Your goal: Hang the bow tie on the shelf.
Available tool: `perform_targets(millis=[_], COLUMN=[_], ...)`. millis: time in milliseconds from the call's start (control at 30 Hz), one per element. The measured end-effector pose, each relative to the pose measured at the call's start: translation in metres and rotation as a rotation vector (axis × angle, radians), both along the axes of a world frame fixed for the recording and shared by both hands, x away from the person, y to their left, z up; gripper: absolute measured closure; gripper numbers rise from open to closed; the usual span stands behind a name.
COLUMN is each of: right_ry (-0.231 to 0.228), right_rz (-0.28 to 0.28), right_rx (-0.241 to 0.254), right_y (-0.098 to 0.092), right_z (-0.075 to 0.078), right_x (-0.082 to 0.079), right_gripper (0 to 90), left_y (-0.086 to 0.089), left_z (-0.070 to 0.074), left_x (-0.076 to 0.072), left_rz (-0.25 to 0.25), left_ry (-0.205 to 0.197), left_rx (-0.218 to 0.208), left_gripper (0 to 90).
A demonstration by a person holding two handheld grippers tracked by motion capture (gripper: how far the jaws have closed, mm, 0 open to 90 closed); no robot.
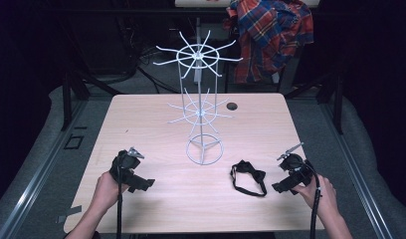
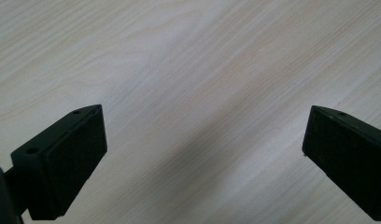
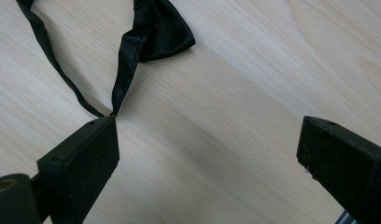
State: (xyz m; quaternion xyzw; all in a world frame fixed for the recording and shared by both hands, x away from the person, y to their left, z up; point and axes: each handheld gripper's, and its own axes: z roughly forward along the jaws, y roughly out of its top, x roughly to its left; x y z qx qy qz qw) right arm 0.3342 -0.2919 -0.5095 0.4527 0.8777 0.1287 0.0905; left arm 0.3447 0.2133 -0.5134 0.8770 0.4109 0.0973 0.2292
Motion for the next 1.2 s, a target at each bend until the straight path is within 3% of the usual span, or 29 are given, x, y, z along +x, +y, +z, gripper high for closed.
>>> perform_targets(millis=[67,267,300,367,433,533,633,833,900,1067,1200], right_ry=[0.006,0.014,-0.001,0.015,0.015,-0.037,-0.032,-0.020,-0.045,-0.032,-0.014], right_rz=[0.010,0.012,0.002,0.022,0.021,0.019,0.023,0.026,0.021,0.032,0.046], right_rx=[0.002,0.048,0.048,0.040,0.061,0.072,0.093,0.098,0.108,0.139,0.127], right_y=[0.000,-0.002,-0.001,-0.002,-0.001,0.001,0.002,0.011,0.015,0.028,0.036], right_z=[-0.001,-0.001,-0.001,0.000,0.000,0.003,0.005,0.001,0.000,-0.002,-0.007], right_x=[0.000,0.002,0.002,0.004,0.003,0.002,0.004,0.009,0.009,0.016,0.020], right_gripper=[6.2,5.0,4.4,4.1,4.1,4.8,4.5,2.0,1.9,1.3,1.9], left_y=[0.000,0.003,0.003,0.003,0.003,0.003,0.003,0.003,0.003,0.001,0.000], left_z=[0.000,-0.001,-0.001,-0.001,-0.001,-0.001,-0.001,0.001,0.001,0.002,0.002], left_x=[0.000,0.002,0.002,0.003,0.004,0.004,0.004,0.003,0.003,0.002,0.003], left_rz=[-0.004,-0.028,-0.028,-0.021,-0.026,-0.041,-0.048,-0.059,-0.053,-0.053,-0.061], left_ry=[-0.002,0.021,0.021,0.024,0.024,0.027,0.033,0.028,0.046,0.053,0.060], left_rx=[0.016,-0.007,-0.007,-0.004,-0.016,-0.054,-0.085,-0.101,-0.111,-0.124,-0.121], left_gripper=[0.4,0.1,0.1,0.1,0.1,0.1,0.1,0.1,0.0,0.1,0.1])
